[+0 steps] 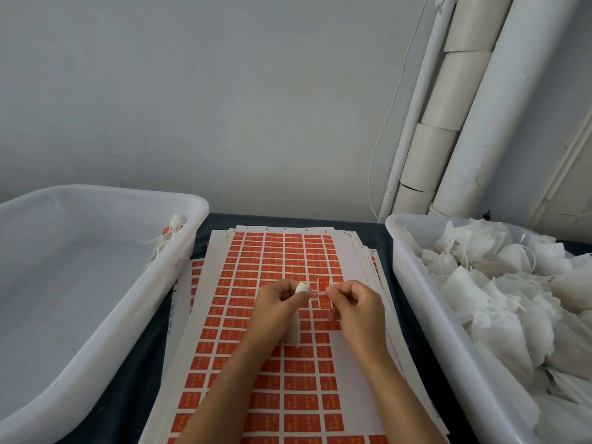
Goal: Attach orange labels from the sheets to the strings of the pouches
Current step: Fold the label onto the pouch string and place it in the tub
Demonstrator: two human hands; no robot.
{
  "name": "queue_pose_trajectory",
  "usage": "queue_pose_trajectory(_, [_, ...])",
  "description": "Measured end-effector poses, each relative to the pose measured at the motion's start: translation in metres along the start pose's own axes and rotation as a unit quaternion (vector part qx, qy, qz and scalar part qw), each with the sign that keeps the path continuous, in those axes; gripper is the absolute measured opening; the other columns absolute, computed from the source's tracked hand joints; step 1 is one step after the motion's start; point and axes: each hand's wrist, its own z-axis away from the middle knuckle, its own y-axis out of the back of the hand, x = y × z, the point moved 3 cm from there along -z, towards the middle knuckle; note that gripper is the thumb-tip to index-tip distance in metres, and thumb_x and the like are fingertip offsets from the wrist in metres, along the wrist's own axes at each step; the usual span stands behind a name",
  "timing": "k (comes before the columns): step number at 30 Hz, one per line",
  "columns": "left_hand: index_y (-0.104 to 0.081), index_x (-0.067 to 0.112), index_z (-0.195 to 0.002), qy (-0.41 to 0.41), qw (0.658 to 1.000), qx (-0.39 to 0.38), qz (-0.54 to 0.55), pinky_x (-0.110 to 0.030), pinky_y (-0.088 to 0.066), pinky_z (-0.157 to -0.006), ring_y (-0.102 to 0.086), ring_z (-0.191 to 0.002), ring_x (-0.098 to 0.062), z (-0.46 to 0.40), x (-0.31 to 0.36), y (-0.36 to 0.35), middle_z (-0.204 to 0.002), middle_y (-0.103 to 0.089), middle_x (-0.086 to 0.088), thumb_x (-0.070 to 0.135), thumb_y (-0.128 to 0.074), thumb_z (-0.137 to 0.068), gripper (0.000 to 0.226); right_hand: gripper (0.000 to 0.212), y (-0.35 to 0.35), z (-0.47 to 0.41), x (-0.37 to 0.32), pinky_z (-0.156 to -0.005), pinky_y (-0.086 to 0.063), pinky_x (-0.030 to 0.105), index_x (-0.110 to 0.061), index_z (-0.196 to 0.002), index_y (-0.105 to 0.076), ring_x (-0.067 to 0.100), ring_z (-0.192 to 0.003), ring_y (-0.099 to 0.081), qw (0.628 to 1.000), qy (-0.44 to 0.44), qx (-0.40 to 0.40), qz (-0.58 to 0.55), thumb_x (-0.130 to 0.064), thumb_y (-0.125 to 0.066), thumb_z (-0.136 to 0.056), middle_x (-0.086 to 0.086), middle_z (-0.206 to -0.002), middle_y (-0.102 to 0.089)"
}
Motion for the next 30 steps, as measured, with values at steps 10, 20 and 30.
queue_pose_trajectory(10, [-0.07, 0.017, -0.076, 0.037, 0.994, -0.095, 0.03, -0.016, -0.051, -0.062, -0.069, -0.068, -0.012, 0.004, 0.009, 0.001, -0.07, -0.071, 0.003, 0.064, -0.048, -0.077, 0.052, 0.009, 0.007, 0.003, -0.012, -0.07, -0.046, 0.003, -0.029, -0.084, -0.065, -0.004, -0.082, -0.062, 0.99, 0.135, 0.016, 0.045, -0.021, -0.068, -0.081, -0.024, -0.085, -0.063])
queue_pose_trajectory(20, [-0.075, 0.013, -0.091, 0.159, 0.975, -0.134, 0.073, -0.043, -0.052, -0.091, -0.066, -0.095, -0.03, 0.002, 0.008, 0.001, -0.09, -0.073, -0.008, 0.038, -0.058, -0.088, 0.03, 0.017, 0.012, 0.005, -0.024, -0.079, -0.049, 0.01, -0.039, -0.083, -0.061, 0.001, -0.092, -0.06, 0.974, 0.224, 0.023, 0.016, -0.024, -0.066, -0.079, -0.022, -0.09, -0.062])
queue_pose_trajectory(30, [-0.071, 0.015, -0.078, 0.123, 0.979, -0.098, 0.133, -0.03, -0.058, -0.07, -0.068, -0.088, -0.032, 0.002, 0.013, 0.006, -0.092, -0.073, -0.011, 0.021, -0.063, -0.089, 0.015, 0.031, 0.011, 0.002, -0.019, -0.072, -0.045, 0.003, -0.045, -0.091, -0.057, -0.007, -0.098, -0.053, 0.984, 0.176, 0.01, 0.026, -0.021, -0.071, -0.078, -0.03, -0.103, -0.054])
